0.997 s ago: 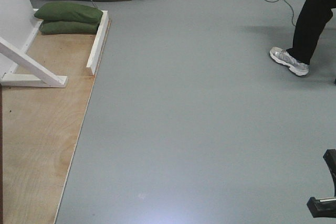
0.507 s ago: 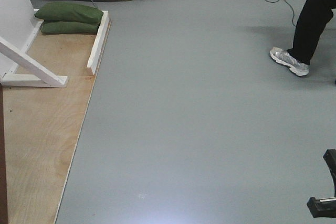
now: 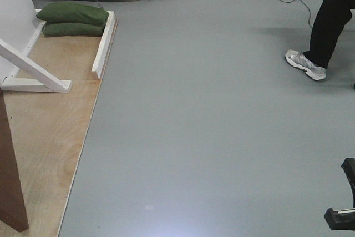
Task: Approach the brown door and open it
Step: 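Bring the left gripper tips against the brown door panel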
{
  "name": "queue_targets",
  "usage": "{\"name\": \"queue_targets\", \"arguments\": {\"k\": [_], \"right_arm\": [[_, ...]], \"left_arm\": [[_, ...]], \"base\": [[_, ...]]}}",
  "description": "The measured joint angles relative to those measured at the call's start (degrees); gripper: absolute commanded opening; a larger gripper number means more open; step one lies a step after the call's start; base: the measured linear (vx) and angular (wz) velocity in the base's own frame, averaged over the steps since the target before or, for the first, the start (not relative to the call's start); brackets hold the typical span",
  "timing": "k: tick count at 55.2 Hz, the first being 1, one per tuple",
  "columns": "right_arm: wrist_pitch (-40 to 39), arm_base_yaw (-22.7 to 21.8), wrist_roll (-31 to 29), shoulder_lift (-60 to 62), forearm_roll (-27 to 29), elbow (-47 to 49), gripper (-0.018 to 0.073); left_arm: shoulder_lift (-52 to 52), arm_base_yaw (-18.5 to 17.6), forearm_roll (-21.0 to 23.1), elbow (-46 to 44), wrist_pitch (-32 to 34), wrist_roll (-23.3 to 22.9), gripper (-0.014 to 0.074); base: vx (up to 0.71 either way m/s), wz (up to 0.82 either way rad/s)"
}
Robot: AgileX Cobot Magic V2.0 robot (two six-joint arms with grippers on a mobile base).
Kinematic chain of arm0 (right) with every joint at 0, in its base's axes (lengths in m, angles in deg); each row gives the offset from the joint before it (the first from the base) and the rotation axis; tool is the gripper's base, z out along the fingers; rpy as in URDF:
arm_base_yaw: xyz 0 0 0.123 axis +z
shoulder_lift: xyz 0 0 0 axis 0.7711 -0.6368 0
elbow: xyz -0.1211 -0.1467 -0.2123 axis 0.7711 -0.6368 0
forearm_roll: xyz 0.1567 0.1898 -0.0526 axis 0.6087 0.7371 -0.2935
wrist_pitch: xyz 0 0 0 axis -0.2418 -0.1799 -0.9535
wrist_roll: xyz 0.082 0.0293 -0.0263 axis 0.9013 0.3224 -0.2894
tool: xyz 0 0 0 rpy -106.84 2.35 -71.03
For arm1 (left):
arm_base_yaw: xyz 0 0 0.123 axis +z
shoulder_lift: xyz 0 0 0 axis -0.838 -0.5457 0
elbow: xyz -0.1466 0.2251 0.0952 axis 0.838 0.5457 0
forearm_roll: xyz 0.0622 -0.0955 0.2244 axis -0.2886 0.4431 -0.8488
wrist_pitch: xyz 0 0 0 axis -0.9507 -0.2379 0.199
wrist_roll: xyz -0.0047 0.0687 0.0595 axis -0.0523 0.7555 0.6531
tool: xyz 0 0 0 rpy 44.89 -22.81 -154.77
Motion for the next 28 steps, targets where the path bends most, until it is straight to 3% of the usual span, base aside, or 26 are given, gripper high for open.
{"name": "queue_targets", "arguments": {"k": [28], "right_arm": [[0.0, 0.0, 0.0, 0.0, 0.0, 0.0, 0.0000]], "left_arm": [[-0.7, -10.1, -0.6, 0.1, -2.8, 4.5, -0.0003]], "base": [[0.00, 0.00]]}}
